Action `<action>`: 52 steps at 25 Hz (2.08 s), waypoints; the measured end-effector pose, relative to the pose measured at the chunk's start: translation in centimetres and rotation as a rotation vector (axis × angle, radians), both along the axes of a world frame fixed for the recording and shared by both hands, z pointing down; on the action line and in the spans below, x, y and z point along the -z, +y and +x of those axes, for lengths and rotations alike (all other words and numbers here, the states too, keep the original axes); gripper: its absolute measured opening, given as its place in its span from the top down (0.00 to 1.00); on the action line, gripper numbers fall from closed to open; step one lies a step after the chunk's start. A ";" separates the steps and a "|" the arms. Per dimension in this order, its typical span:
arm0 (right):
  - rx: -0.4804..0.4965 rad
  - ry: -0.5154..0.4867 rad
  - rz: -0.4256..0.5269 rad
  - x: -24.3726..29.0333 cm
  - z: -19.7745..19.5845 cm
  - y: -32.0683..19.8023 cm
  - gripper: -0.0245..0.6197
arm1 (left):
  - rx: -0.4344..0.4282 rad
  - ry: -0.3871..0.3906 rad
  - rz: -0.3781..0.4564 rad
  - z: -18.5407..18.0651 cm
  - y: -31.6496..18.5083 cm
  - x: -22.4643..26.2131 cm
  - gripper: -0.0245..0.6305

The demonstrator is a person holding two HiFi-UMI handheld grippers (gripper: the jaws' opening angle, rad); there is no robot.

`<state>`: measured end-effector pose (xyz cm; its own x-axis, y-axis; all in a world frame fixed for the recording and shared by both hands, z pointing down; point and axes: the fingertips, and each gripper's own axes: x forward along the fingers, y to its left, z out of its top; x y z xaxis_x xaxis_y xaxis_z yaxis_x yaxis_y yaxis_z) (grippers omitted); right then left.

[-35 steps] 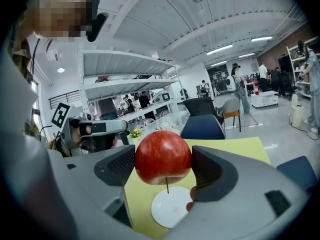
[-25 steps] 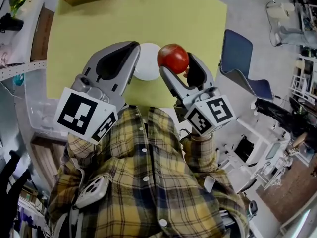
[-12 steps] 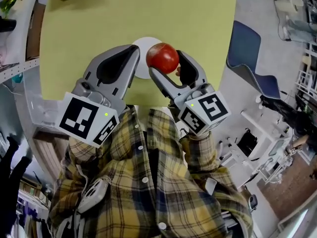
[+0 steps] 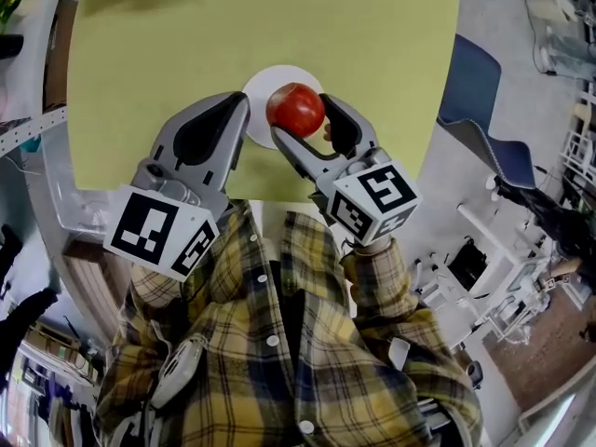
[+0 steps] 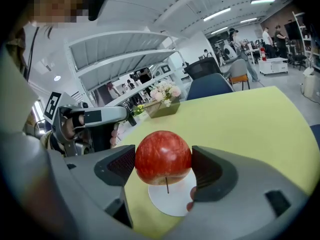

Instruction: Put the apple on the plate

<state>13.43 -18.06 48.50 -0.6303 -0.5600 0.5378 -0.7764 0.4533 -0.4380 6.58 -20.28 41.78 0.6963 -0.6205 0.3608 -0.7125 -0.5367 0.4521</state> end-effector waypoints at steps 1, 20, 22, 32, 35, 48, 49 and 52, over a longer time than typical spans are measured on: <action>0.000 0.000 -0.007 -0.5 -0.1 0.0 0.43 | 0.004 -0.002 -0.007 -0.2 0.0 -0.5 0.95; 0.076 0.058 -0.074 -5.5 -1.1 0.5 0.43 | 0.018 -0.021 -0.086 -0.4 0.7 -5.1 0.95; 0.089 0.065 -0.071 -5.7 -1.2 0.5 0.43 | 0.020 -0.021 -0.090 -0.4 0.6 -5.2 0.95; 0.081 0.047 -0.062 -5.7 -0.8 0.7 0.43 | 0.045 -0.021 -0.092 -0.9 0.8 -5.2 0.95; 0.074 0.037 -0.070 -5.8 -0.9 0.6 0.43 | 0.042 -0.022 -0.091 -0.9 1.0 -5.2 0.95; 0.092 0.034 -0.068 -5.9 -2.2 0.2 0.43 | 0.040 -0.019 -0.096 -2.1 0.5 -5.4 0.95; 0.095 0.041 -0.067 -6.0 -2.2 0.1 0.42 | 0.041 -0.018 -0.097 -2.0 0.4 -5.5 0.95; 0.099 0.050 -0.065 -5.8 -1.9 0.1 0.41 | 0.039 -0.015 -0.099 -1.7 0.3 -5.3 0.95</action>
<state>11.52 -17.98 54.29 -0.6519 -0.4592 0.6034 -0.7511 0.5004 -0.4306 4.84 -19.97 47.12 0.6664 -0.6076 0.4321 -0.7391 -0.4619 0.4903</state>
